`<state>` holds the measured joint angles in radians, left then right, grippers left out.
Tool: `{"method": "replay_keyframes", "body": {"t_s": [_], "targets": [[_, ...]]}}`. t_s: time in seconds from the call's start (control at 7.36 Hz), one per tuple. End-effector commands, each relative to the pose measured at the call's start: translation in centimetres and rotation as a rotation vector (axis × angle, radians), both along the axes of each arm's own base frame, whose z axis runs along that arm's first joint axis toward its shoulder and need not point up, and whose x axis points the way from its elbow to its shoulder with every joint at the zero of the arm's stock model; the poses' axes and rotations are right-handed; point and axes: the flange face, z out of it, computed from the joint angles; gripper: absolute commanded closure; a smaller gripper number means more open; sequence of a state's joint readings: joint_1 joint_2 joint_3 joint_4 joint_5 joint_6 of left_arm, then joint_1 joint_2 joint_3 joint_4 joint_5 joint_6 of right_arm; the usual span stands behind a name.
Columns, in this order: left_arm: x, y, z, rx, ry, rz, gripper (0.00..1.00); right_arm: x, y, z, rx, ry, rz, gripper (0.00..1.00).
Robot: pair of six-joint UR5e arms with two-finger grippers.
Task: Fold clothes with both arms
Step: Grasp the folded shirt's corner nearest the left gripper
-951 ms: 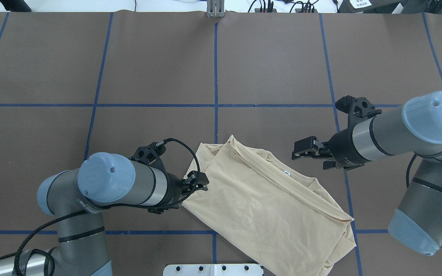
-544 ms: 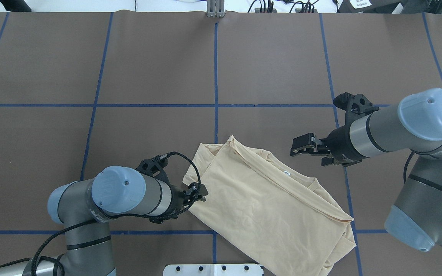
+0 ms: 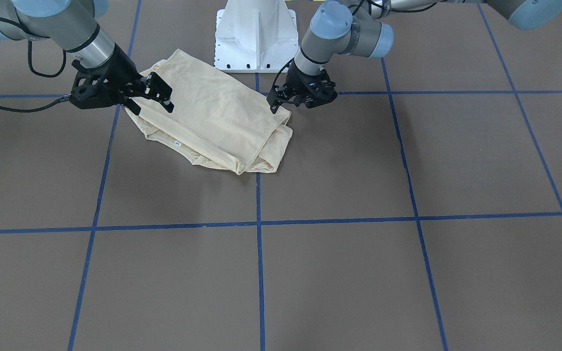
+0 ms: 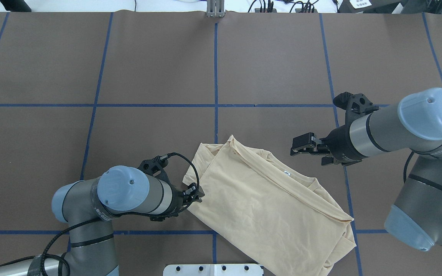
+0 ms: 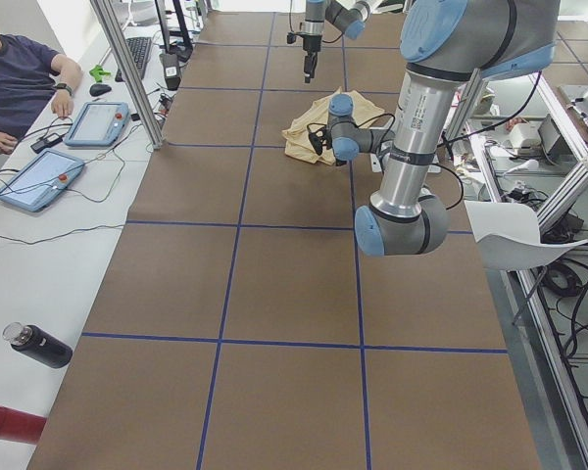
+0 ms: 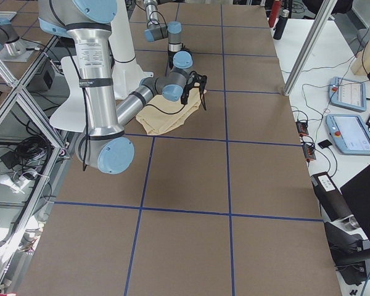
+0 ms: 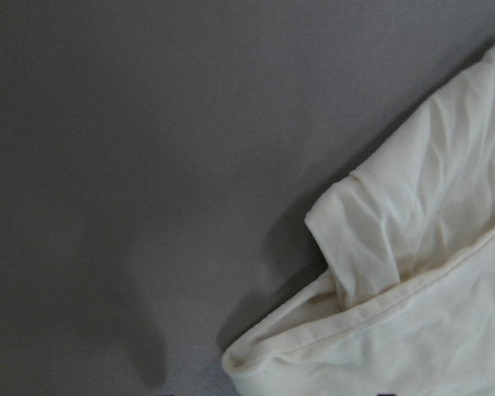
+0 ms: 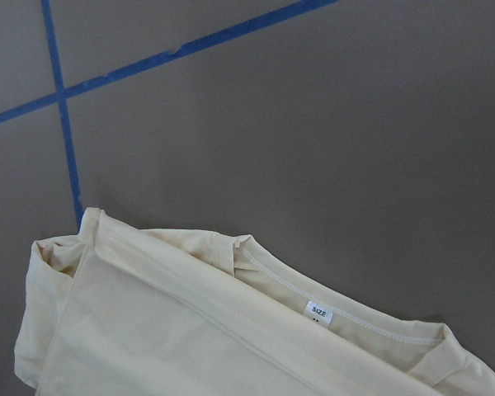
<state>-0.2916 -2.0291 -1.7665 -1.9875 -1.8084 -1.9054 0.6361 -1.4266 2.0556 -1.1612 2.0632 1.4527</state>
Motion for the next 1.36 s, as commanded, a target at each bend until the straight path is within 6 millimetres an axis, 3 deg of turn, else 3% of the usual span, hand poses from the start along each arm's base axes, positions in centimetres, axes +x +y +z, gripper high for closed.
{"method": "replay_keyframes", "body": {"t_s": [0.0, 0.95, 1.09, 1.22], "targets": [[0.22, 0.05, 0.15, -0.002, -0.006, 0.002, 0.22, -0.01, -0.04, 0.07, -0.001, 0.001, 0.001, 0.0], [0.41, -0.23, 0.39, -0.009, -0.013, -0.005, 0.55, -0.18, -0.31, 0.62, -0.011, 0.011, 0.0, 0.0], [0.33, -0.39, 0.39, -0.012, -0.013, -0.009, 0.67, -0.18, -0.31, 0.62, -0.011, 0.011, 0.0, 0.0], [0.24, -0.47, 0.32, -0.013, -0.011, -0.011, 0.86, -0.21, -0.33, 0.69, -0.012, 0.012, 0.0, 0.0]]}}
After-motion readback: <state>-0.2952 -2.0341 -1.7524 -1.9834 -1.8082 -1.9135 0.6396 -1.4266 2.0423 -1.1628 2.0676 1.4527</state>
